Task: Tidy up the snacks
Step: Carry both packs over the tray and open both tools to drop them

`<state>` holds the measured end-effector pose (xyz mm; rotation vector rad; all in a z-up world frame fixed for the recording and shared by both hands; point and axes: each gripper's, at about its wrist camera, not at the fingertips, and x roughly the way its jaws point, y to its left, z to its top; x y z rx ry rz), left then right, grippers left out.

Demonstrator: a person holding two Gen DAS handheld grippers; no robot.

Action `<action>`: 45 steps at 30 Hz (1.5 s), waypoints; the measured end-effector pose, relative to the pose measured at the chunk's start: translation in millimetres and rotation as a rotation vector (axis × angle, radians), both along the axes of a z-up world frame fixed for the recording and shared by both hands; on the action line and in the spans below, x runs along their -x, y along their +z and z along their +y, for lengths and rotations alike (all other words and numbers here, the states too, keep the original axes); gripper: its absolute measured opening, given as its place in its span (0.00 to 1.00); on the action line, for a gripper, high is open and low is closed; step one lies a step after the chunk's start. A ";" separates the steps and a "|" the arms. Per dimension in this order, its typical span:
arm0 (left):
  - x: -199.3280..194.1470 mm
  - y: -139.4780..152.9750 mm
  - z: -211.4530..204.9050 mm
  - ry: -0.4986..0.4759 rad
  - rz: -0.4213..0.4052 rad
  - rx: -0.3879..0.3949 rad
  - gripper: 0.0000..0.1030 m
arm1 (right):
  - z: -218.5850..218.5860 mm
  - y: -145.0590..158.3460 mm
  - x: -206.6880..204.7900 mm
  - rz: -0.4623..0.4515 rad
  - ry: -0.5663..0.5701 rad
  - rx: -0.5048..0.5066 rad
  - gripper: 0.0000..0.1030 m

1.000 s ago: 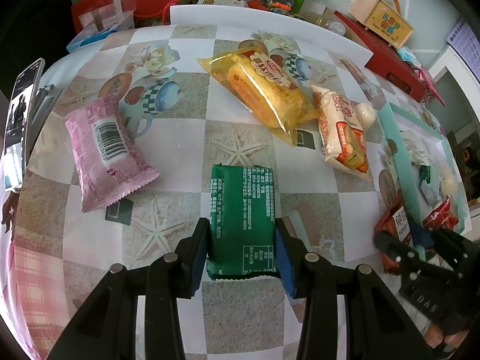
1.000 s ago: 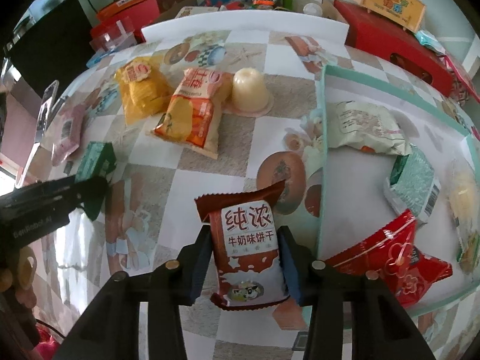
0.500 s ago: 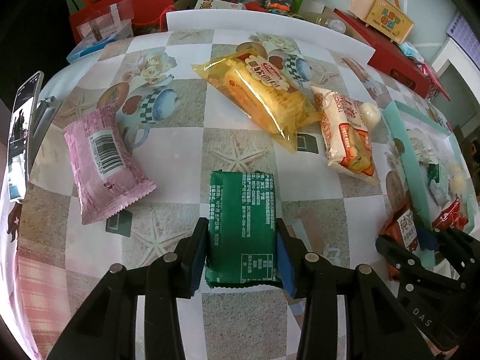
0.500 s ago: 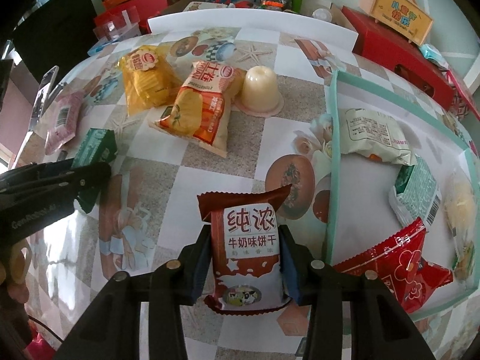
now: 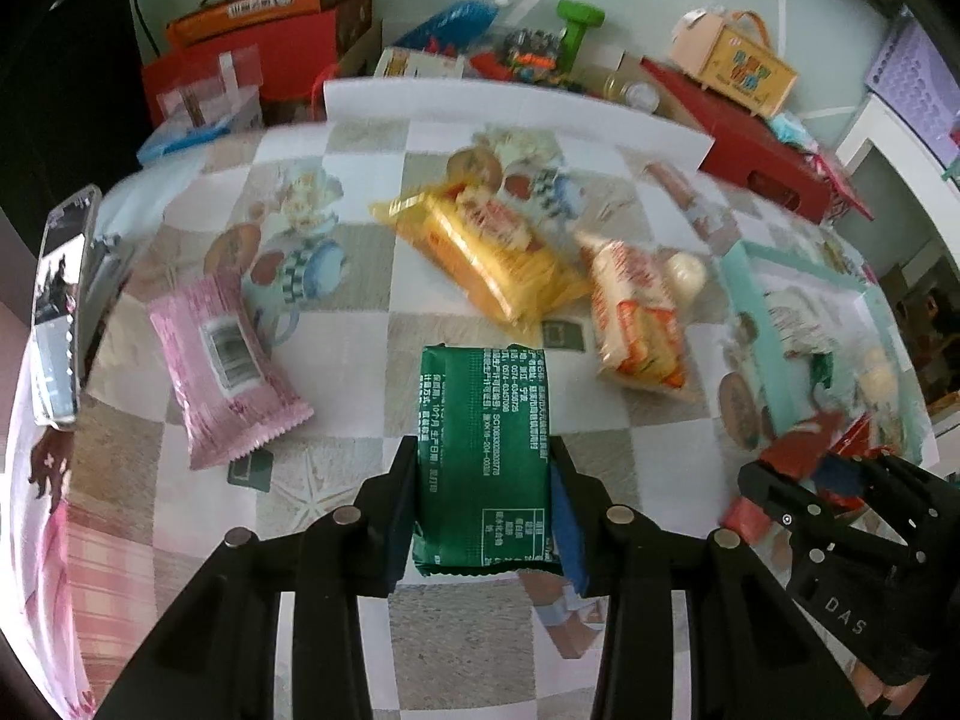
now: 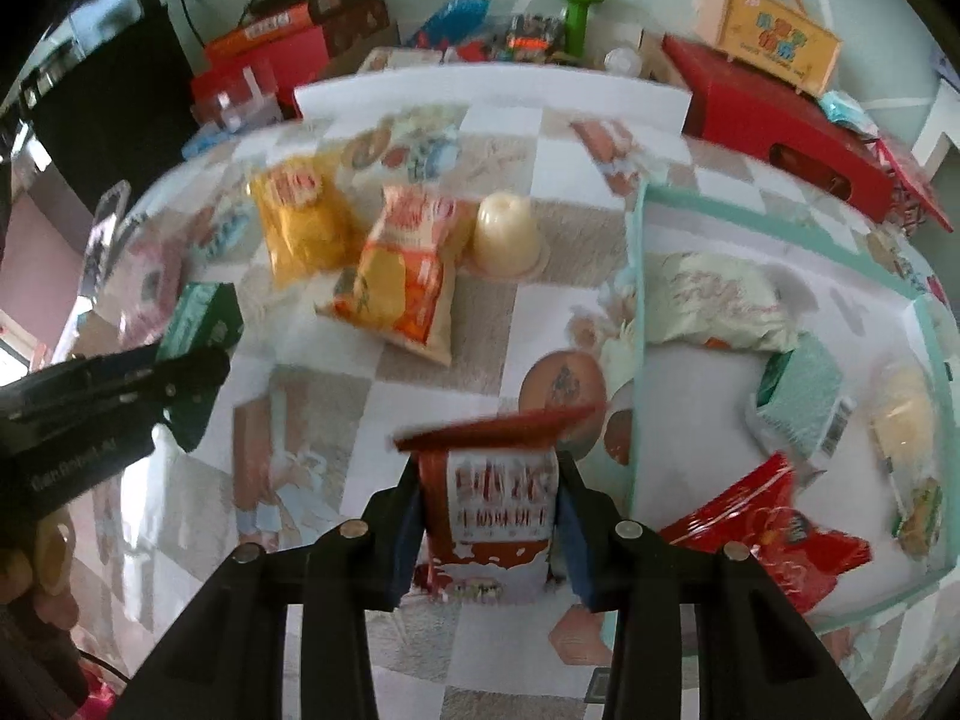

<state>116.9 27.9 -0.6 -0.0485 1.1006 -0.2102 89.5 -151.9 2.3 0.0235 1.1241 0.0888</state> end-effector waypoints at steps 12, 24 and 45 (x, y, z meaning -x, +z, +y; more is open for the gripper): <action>10.0 42.4 -24.2 -0.059 -0.132 0.060 0.40 | -16.8 45.4 8.4 -0.128 -0.045 -0.062 0.41; 18.9 60.6 -75.7 -0.194 -0.181 0.080 0.40 | -98.7 81.5 30.6 -0.241 -0.261 -0.076 0.41; -16.9 24.6 -232.3 -0.443 -0.032 0.108 0.40 | -209.1 29.3 50.7 -0.061 -0.535 -0.070 0.41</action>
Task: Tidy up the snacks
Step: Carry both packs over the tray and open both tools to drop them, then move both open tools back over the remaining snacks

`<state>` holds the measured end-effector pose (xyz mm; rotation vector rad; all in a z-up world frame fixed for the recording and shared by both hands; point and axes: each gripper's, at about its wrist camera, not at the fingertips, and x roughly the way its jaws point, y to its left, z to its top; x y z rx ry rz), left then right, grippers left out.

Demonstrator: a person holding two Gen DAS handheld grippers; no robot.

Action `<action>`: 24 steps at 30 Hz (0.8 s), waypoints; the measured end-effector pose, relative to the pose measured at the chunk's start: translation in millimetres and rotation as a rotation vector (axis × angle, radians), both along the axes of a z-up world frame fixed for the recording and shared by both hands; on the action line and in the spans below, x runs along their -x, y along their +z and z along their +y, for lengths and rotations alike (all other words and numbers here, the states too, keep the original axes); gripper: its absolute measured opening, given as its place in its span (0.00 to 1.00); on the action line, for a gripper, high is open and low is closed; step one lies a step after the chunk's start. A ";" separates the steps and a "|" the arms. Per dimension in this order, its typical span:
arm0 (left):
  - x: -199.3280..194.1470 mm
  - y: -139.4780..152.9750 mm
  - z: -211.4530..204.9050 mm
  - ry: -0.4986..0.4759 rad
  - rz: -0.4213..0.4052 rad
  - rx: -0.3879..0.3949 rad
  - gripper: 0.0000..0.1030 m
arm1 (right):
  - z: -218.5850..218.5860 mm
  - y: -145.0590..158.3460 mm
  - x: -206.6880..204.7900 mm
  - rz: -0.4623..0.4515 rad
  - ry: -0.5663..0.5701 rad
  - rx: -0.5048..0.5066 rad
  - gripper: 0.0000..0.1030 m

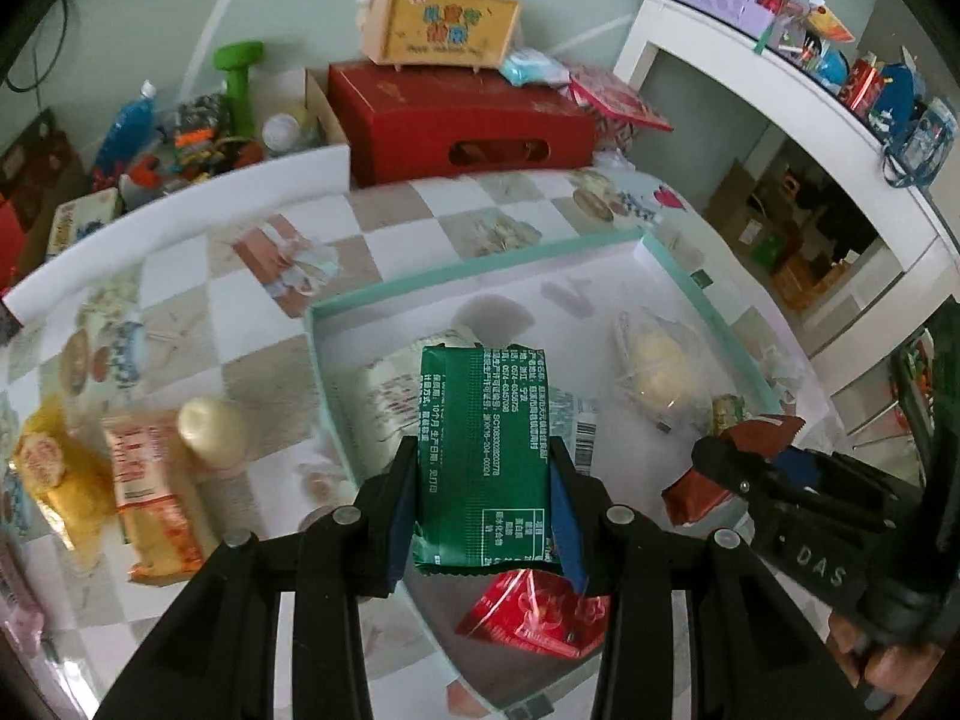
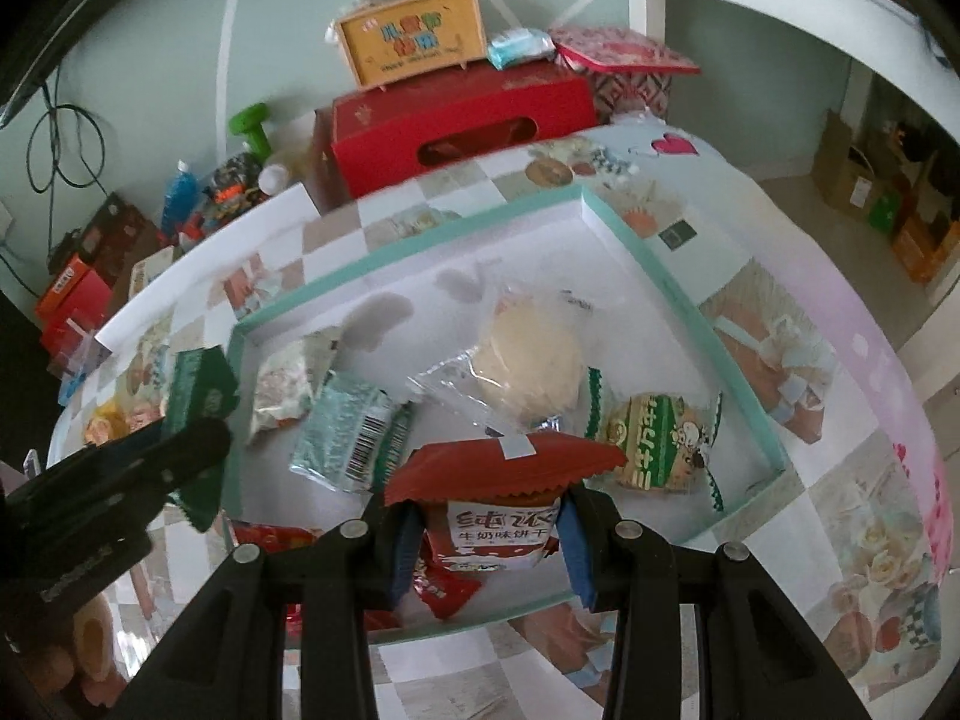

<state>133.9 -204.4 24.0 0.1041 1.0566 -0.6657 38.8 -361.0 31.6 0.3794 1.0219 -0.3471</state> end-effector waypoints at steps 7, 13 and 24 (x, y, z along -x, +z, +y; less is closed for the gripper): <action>-5.2 -7.7 -2.6 0.037 0.021 0.010 0.58 | -0.3 -11.4 -7.6 0.022 -0.001 -0.028 0.41; -1.8 0.0 5.2 0.051 0.003 0.026 0.63 | -0.2 -4.0 -5.7 -0.011 -0.008 -0.027 0.45; -4.5 1.0 25.5 0.128 -0.032 0.001 0.90 | -3.7 -7.9 -4.9 0.019 -0.031 -0.014 0.81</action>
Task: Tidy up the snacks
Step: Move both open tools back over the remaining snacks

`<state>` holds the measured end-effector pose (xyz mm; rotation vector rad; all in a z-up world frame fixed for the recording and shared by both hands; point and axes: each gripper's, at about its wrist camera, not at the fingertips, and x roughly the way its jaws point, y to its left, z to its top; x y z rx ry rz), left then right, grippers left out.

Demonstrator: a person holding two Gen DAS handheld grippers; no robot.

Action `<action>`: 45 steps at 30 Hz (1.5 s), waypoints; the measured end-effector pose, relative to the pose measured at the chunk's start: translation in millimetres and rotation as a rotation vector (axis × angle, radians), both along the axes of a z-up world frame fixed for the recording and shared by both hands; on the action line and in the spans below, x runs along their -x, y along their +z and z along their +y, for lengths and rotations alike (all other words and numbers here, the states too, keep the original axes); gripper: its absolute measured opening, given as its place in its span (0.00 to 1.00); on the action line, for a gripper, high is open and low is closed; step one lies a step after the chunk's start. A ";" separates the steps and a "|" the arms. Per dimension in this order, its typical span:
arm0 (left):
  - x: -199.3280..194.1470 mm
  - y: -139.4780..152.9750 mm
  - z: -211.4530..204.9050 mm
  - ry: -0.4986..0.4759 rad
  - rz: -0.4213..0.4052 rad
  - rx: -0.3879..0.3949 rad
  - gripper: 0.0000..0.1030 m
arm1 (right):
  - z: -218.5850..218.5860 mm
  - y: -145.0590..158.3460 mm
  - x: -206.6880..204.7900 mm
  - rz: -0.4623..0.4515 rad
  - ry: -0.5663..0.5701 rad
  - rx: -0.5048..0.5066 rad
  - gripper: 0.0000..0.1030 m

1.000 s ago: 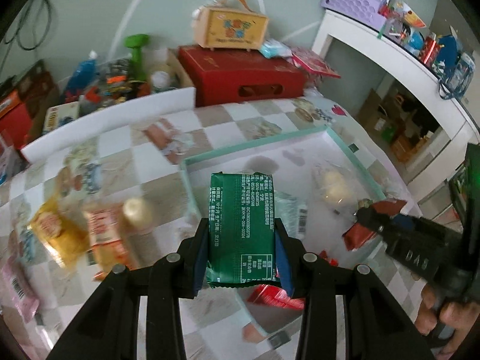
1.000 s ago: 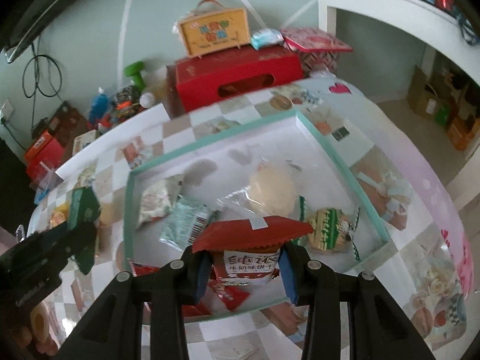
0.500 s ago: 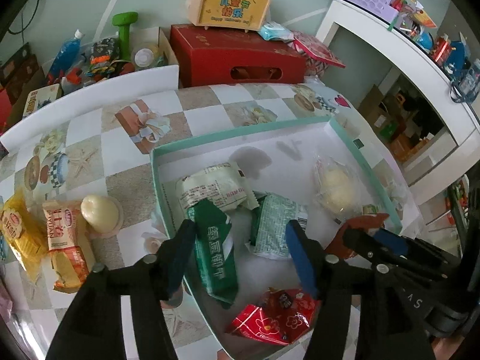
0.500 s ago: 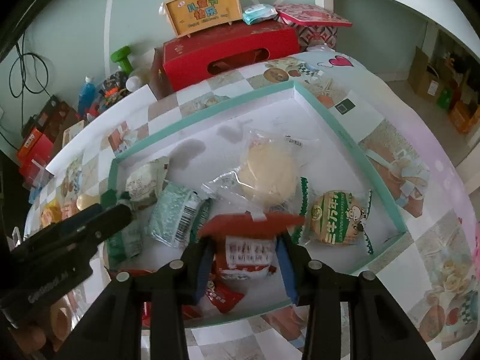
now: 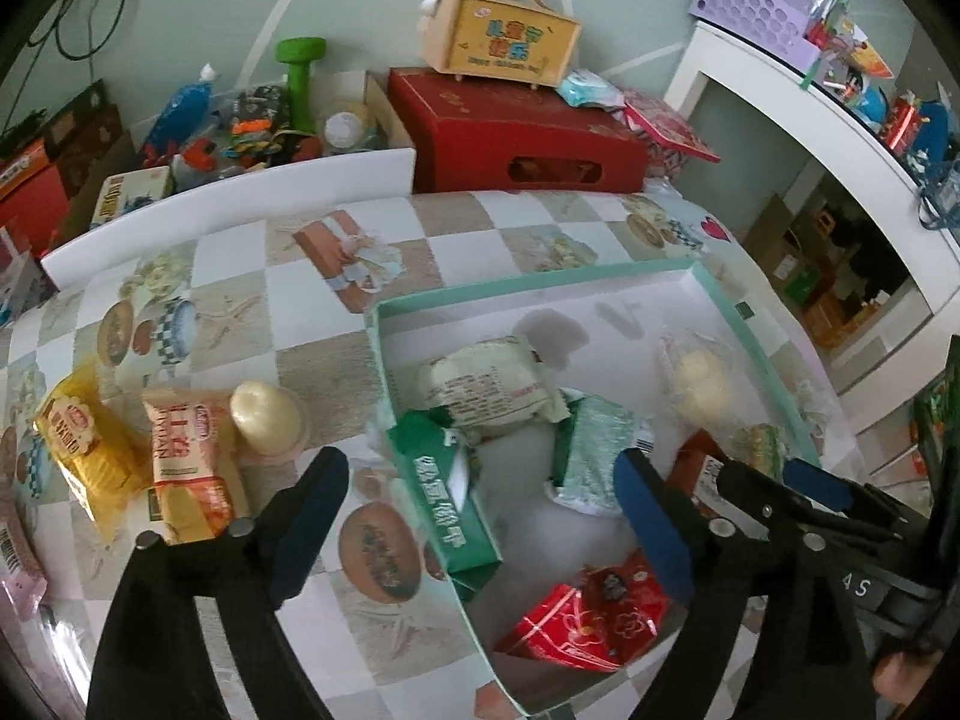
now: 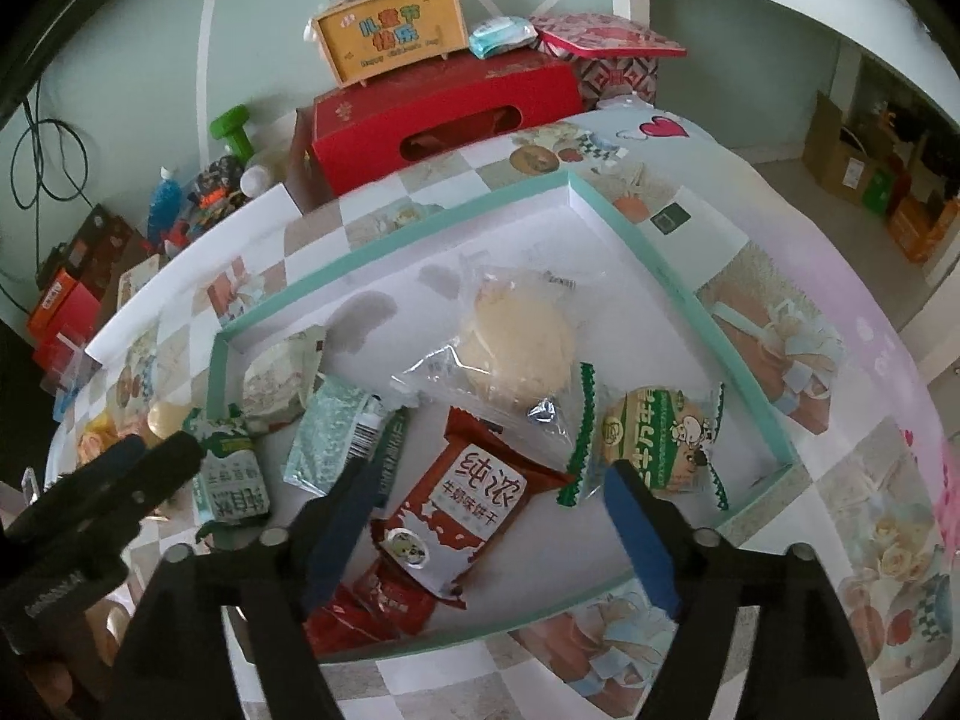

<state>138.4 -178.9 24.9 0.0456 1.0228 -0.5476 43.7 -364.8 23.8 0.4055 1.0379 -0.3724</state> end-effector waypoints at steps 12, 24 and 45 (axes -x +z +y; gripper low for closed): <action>1.1 -3.2 13.7 0.066 -0.038 -0.036 1.00 | 3.2 -0.6 -1.0 -0.011 0.009 0.025 1.00; 6.4 4.9 38.6 0.107 -0.057 0.004 1.00 | 9.2 4.8 -3.0 -0.040 0.017 0.051 1.00; 21.8 25.0 149.3 0.292 -0.131 -0.031 1.00 | 85.1 23.7 -30.5 -0.099 0.200 0.098 1.00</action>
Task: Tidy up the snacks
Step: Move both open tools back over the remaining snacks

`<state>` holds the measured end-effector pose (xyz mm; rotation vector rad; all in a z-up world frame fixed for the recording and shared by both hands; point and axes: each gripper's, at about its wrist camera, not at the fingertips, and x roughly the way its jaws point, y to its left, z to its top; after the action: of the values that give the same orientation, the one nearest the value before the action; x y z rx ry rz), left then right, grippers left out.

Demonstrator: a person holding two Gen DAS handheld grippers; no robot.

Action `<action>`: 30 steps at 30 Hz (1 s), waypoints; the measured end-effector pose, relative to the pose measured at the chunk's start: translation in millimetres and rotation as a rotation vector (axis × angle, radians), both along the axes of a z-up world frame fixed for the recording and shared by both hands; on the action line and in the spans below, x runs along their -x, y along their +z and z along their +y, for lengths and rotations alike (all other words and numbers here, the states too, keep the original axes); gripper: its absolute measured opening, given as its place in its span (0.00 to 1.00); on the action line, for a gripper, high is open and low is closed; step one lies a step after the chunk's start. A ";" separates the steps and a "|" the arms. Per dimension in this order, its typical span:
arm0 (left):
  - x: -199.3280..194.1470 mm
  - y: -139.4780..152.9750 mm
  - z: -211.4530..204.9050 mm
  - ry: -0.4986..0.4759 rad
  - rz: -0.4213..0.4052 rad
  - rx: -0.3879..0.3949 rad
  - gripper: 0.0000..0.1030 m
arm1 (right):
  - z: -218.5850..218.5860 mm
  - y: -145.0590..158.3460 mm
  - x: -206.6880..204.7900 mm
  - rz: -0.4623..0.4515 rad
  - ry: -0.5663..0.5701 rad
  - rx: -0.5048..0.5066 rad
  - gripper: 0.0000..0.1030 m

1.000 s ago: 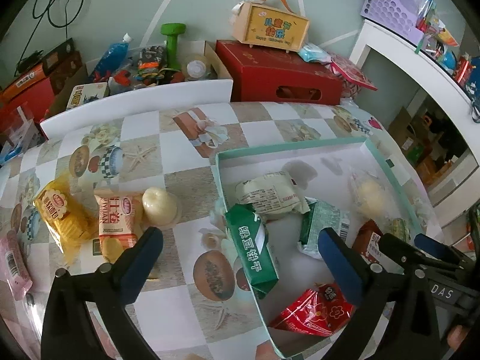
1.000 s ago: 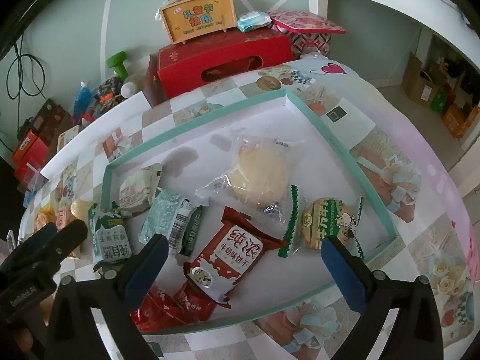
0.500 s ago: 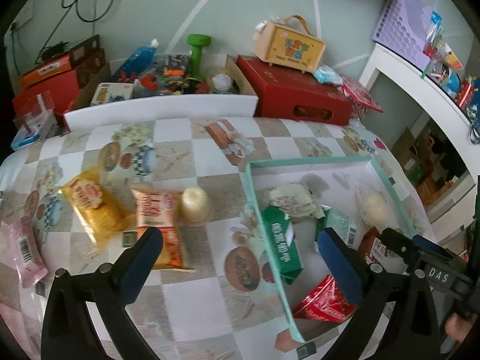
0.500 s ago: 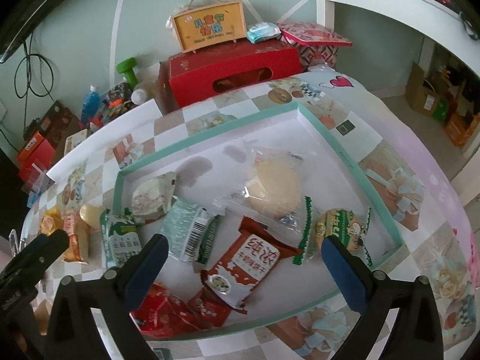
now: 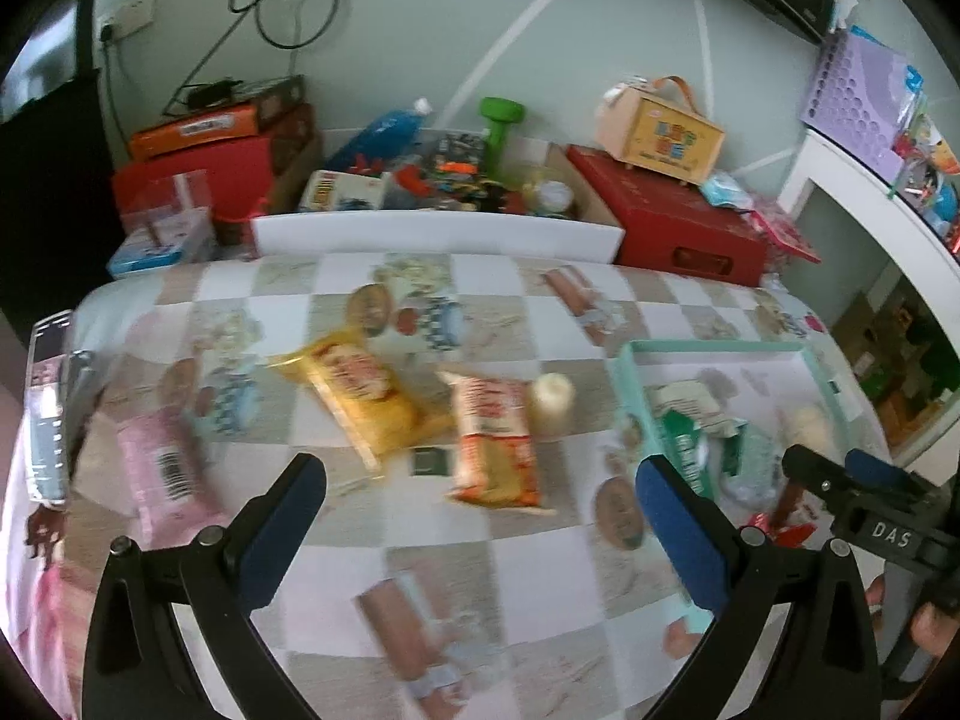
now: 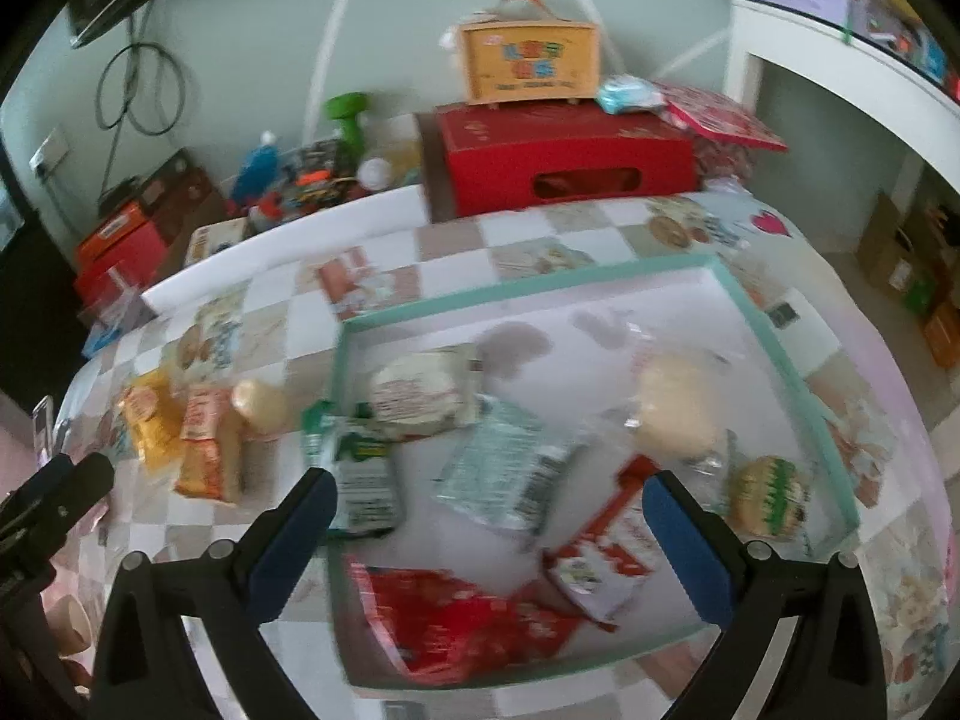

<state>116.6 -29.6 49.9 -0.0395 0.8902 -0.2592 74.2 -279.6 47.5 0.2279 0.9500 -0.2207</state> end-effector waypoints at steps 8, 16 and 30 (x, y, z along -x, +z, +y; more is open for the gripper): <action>3.3 -6.0 37.4 0.096 0.017 -0.063 1.00 | 51.2 1.0 -13.2 -0.005 0.121 -0.005 1.00; -3.1 -15.7 70.1 0.177 0.045 -0.050 1.00 | 93.1 -2.1 -22.2 -0.004 0.208 0.005 1.00; -25.1 -32.0 130.5 0.269 0.126 0.059 1.00 | 134.3 -12.0 -34.8 0.011 0.273 0.010 1.00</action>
<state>141.7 100.9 17.9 -0.2310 0.9905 -0.0319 109.0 -145.3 35.5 0.0859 0.9799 0.0240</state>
